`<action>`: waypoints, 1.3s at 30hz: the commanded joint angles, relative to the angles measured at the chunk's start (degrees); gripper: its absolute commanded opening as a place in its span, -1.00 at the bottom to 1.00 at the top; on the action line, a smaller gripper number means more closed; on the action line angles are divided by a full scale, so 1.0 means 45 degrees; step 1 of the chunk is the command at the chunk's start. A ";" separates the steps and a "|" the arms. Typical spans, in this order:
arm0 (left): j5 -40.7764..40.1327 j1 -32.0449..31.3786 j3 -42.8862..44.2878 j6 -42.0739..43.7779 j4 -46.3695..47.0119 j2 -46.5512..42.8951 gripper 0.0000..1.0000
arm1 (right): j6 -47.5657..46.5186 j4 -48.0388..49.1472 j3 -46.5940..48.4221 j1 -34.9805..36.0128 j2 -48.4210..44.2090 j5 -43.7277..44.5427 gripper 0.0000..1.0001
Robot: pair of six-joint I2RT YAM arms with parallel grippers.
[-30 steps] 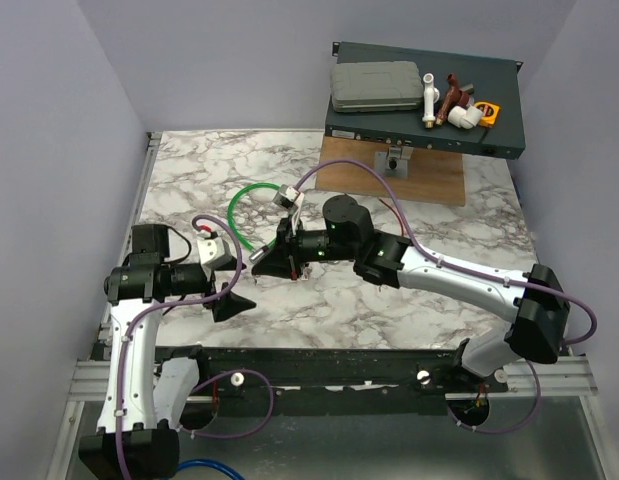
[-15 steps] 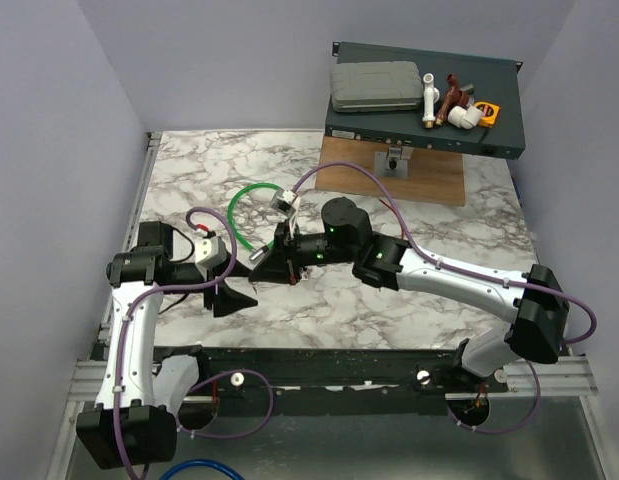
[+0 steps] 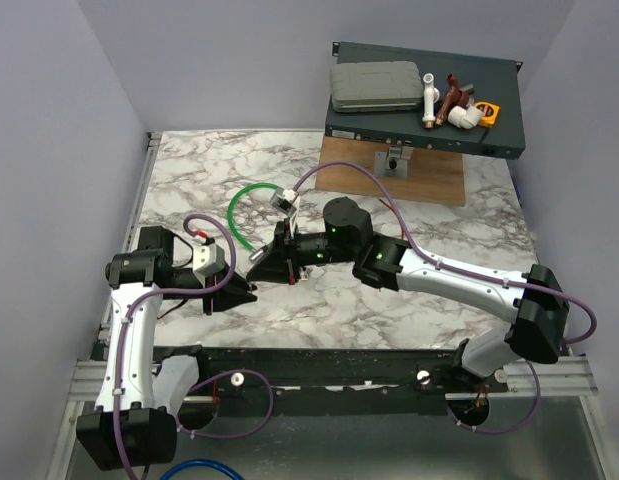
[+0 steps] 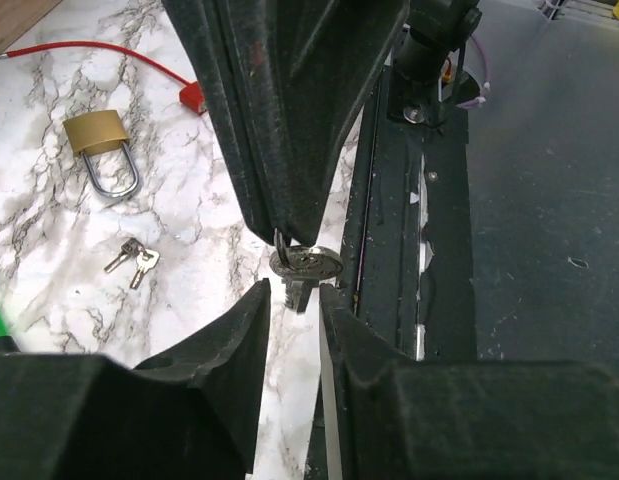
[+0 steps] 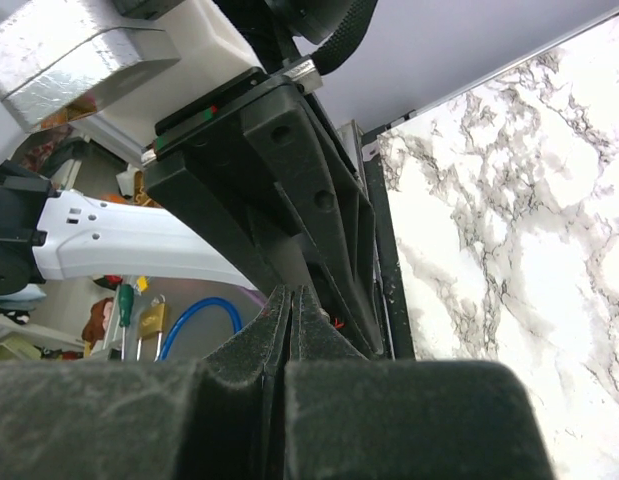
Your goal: Unlock with the key
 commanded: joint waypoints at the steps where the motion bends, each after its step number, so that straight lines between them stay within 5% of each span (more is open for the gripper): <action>1: 0.0494 0.0053 0.0248 0.0447 -0.0159 -0.0409 -0.62 | -0.0059 0.0218 -0.0299 0.0105 -0.0265 -0.0182 -0.99; 6: 0.0398 0.0042 0.0328 0.0303 -0.0113 -0.0618 -1.00 | -0.0275 -0.0115 -0.0535 0.0115 -0.0469 -0.0022 -0.99; 32: -0.1659 0.0042 0.0535 -0.1753 0.1027 -0.2366 -1.00 | -0.2630 -0.3420 0.0001 0.0110 -0.0878 0.0756 -0.99; 37: -0.2139 0.0042 0.0056 -0.3428 0.2481 -0.3017 -1.00 | -0.3056 -0.3779 0.0159 0.0120 -0.0954 0.0878 -0.68; 39: -0.2327 0.0058 0.0027 -0.3520 0.2571 -0.3054 -1.00 | -0.3412 -0.4148 0.0425 0.0111 -0.1068 0.1236 -0.37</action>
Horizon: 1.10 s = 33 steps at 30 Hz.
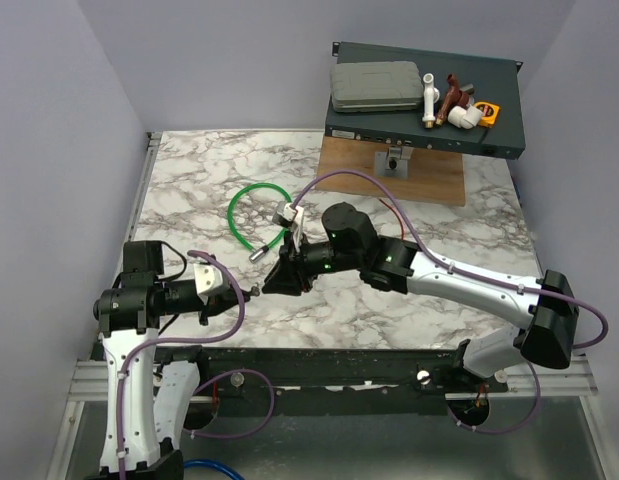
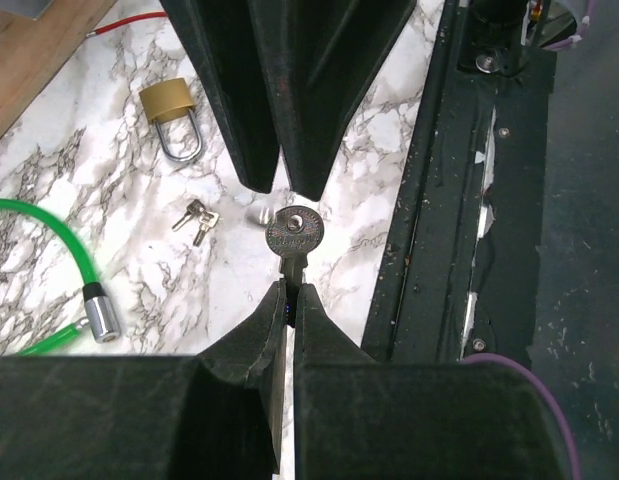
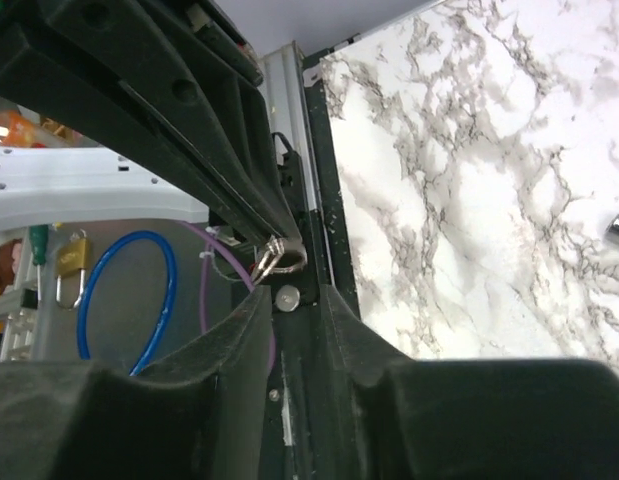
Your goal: Unlock with the key
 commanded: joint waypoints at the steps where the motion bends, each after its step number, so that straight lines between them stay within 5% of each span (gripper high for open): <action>1: -0.0349 0.0048 -0.0154 -0.0975 0.1050 -0.0196 -1.00 | -0.1011 -0.1429 0.0730 -0.0017 -0.0381 0.0790 -0.26; 9: -0.0383 0.0047 0.0143 -0.0779 0.0781 -0.0006 -1.00 | -0.2221 -0.2318 0.2253 -0.0026 0.0051 0.0638 0.25; 17: -0.0520 0.0045 0.0314 -0.0839 0.0813 0.0039 -1.00 | -0.2538 -0.3725 0.3128 -0.0027 0.1593 -0.0538 0.29; 23: -0.0566 0.0053 0.0434 -0.0682 0.0619 0.0156 -1.00 | -0.2720 -0.4038 0.3316 -0.0023 0.1922 -0.0687 0.15; 29: -0.0399 0.0038 0.0498 -0.0638 0.0517 0.0276 -1.00 | -0.2227 -0.3433 0.3316 -0.0026 0.2263 -0.1062 -0.24; 33: -0.0388 0.0013 0.0495 -0.0424 0.0271 0.0355 -1.00 | -0.1494 -0.2361 0.2730 -0.0027 0.2192 -0.1148 -0.28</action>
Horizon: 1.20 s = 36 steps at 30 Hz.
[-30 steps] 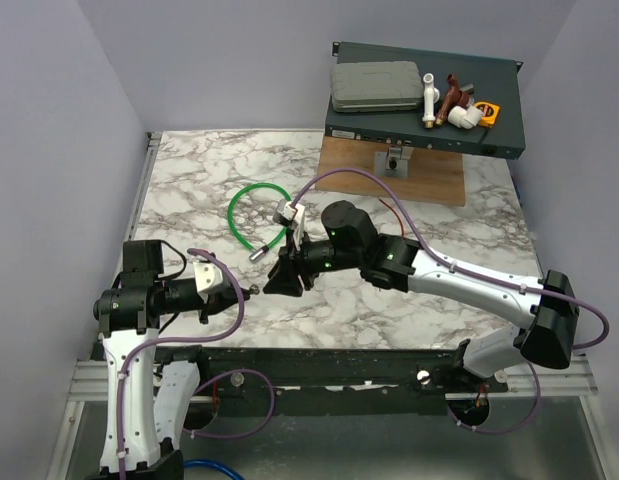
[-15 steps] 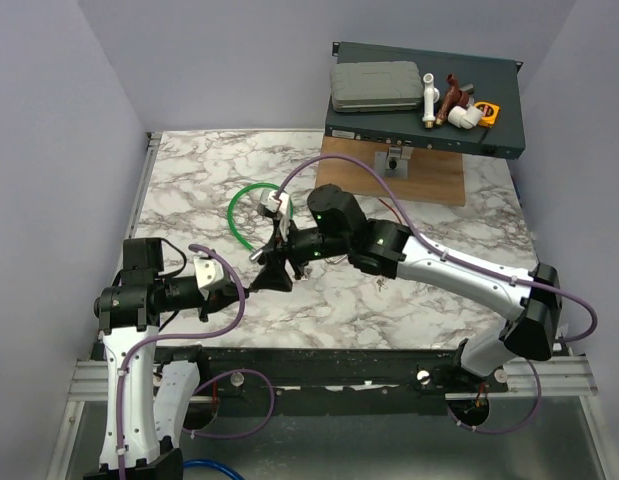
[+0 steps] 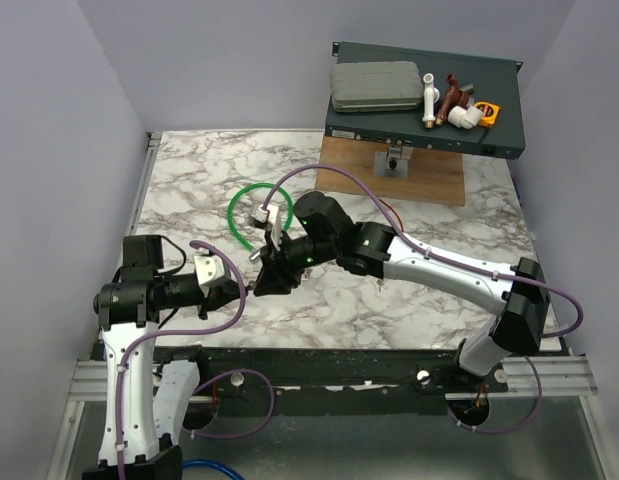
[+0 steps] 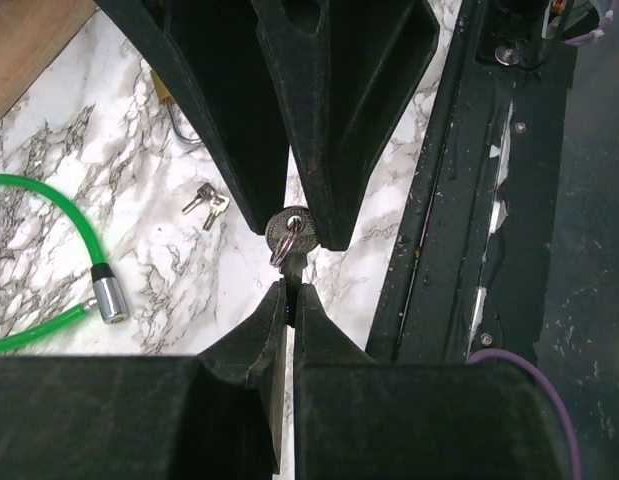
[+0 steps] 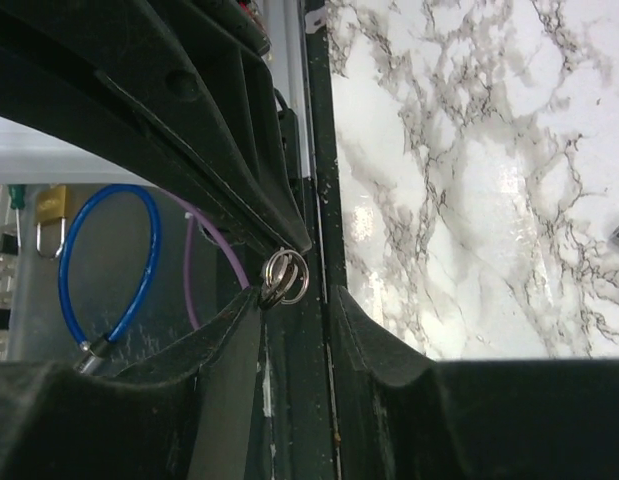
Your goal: Unlock with the key
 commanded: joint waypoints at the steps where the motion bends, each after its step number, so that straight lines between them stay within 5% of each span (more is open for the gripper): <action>1: 0.0185 0.0014 0.0338 0.0437 -0.0446 0.0082 -1.00 | 0.0803 0.1294 -0.0354 -0.0007 0.0113 -0.0483 -0.28; 5: 0.0090 -0.0034 0.0345 0.0441 -0.0469 0.0113 -1.00 | 0.1461 0.2402 -0.0986 -0.0012 -0.0158 -0.0933 -0.06; 8: 0.0100 -0.0043 0.0360 0.0422 -0.0451 0.0095 -1.00 | 0.1799 0.2980 -0.1310 0.0002 -0.0304 -0.0801 -0.08; 16: 0.0165 -0.0176 0.0320 0.0378 -0.0521 0.0030 -1.00 | 0.2871 0.4794 -0.2188 0.0001 -0.0320 -0.0350 -0.98; 19: 0.0185 -0.0213 0.0318 0.0381 -0.0634 0.0018 -1.00 | 0.3258 0.5689 -0.2911 -0.0005 -0.0718 0.0063 -0.99; 28: 0.1032 -0.0254 0.1155 0.1713 -0.2892 0.1150 -0.25 | 0.3958 0.7756 -0.4832 -0.0012 -0.1771 0.0634 -0.99; 32: 0.1015 -0.0257 0.1440 0.2604 -0.3864 0.1659 -0.07 | 0.3917 0.7833 -0.5147 -0.0005 -0.1971 0.0547 -0.99; 36: 0.1063 -0.0254 0.1385 0.1794 -0.2959 0.1513 -0.10 | 0.3922 0.7872 -0.5141 -0.0016 -0.1999 0.0250 -0.99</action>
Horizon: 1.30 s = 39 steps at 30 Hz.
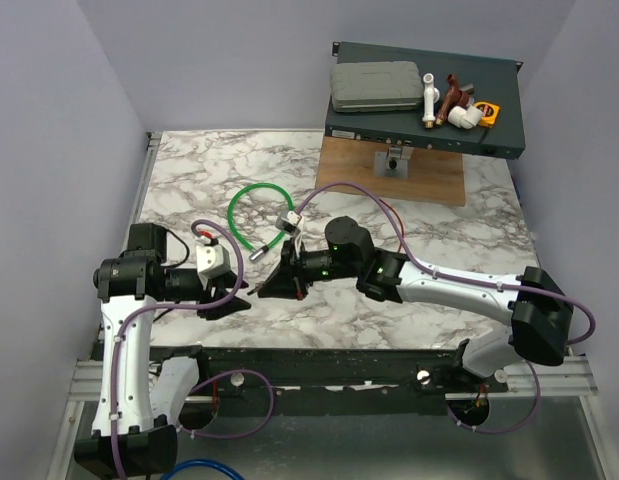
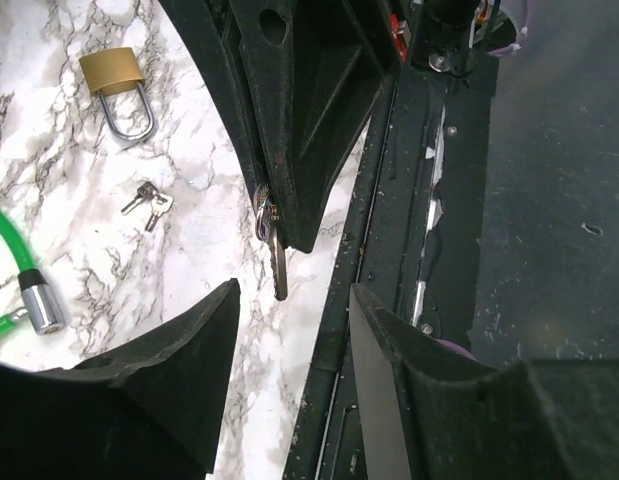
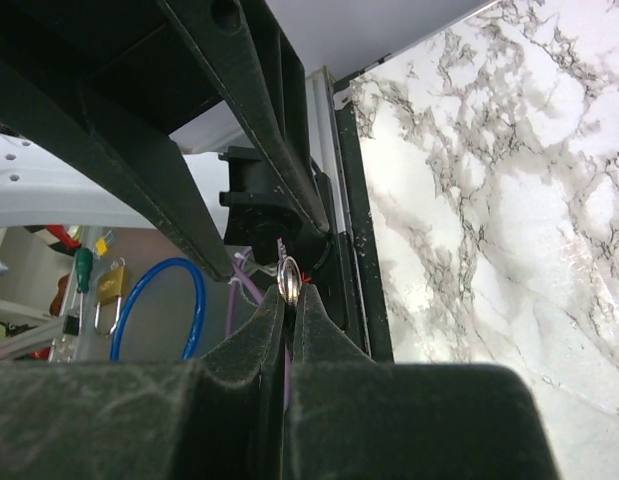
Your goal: Unlock with the key
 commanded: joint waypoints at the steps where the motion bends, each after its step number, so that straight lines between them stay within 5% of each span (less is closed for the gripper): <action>1: 0.0660 -0.0060 0.0186 -0.0301 0.0089 -0.0268 -0.19 | 0.0119 0.0682 -0.0065 -0.0001 -0.0365 -0.0114 -0.99; 6: 0.0834 -0.0055 -0.0039 -0.1622 0.1662 -0.0992 -0.67 | 0.0114 0.0767 -0.0016 -0.0003 -0.0439 -0.0170 -0.99; 12: 0.0812 -0.0118 -0.0079 -0.1691 0.1721 -0.0940 -1.00 | 0.0167 0.0924 -0.0054 -0.0010 -0.0559 -0.0170 -0.99; 32: 0.0500 -0.0192 0.0644 -0.2187 0.1939 -0.0757 -1.00 | -0.0061 0.0637 -0.0309 -0.0012 -0.0758 -0.0711 -0.98; 33: 0.0521 -0.0199 0.0570 -0.2150 0.1862 -0.0713 -0.95 | -0.0068 0.0729 -0.0338 -0.0001 -0.0821 -0.0645 -0.99; 35: 0.0428 -0.0232 0.0319 -0.1882 0.1552 -0.0593 -0.41 | -0.0159 0.0763 -0.0312 -0.0012 -0.0968 -0.0499 -0.99; 39: 0.0329 -0.0293 0.0046 -0.0884 0.0550 -0.0171 -0.05 | -0.0445 0.0642 -0.0092 -0.0011 -0.1152 -0.0431 -0.99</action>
